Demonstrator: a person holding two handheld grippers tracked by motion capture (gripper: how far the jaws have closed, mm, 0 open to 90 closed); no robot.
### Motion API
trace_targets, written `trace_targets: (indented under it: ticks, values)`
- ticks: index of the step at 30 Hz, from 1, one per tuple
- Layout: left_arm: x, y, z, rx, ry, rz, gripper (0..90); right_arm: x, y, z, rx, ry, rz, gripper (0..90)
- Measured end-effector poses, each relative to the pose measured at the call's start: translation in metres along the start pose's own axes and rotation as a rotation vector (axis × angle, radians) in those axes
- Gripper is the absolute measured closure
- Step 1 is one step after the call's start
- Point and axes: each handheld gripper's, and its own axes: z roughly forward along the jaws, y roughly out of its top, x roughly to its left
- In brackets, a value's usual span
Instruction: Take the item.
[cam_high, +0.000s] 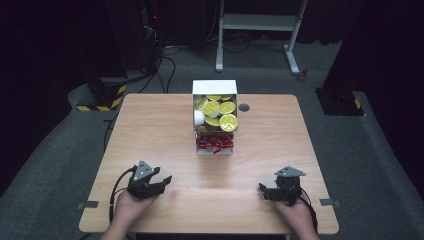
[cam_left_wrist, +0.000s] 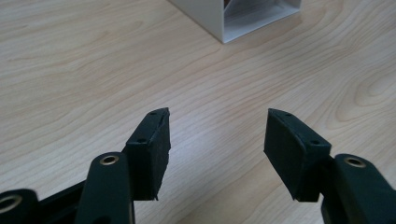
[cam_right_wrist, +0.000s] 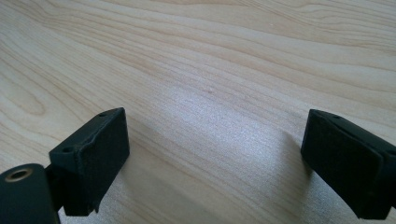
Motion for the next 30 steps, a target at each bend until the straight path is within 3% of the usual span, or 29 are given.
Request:
trace_targets:
  ticks: [6,11,17,23,30]
  values:
    - [-0.008,0.016,-0.003,-0.036,-0.021,0.026,43.0,0.000,0.000,0.000,0.000,-0.003,0.003,7.9]
    - [-0.010,0.032,-0.015,-0.117,-0.048,0.046,48.1,0.001,-0.002,-0.002,0.000,-0.006,0.008,7.9]
    - [-0.012,0.049,-0.022,-0.140,-0.035,0.012,43.6,0.001,-0.001,-0.001,0.000,-0.003,0.009,7.9]
    - [-0.021,0.068,-0.026,-0.166,-0.010,0.007,44.3,0.001,-0.001,-0.001,-0.002,-0.003,0.007,7.9]
    - [-0.033,0.093,-0.033,-0.187,-0.009,0.044,47.8,0.001,-0.001,-0.001,-0.002,-0.004,0.007,7.9]
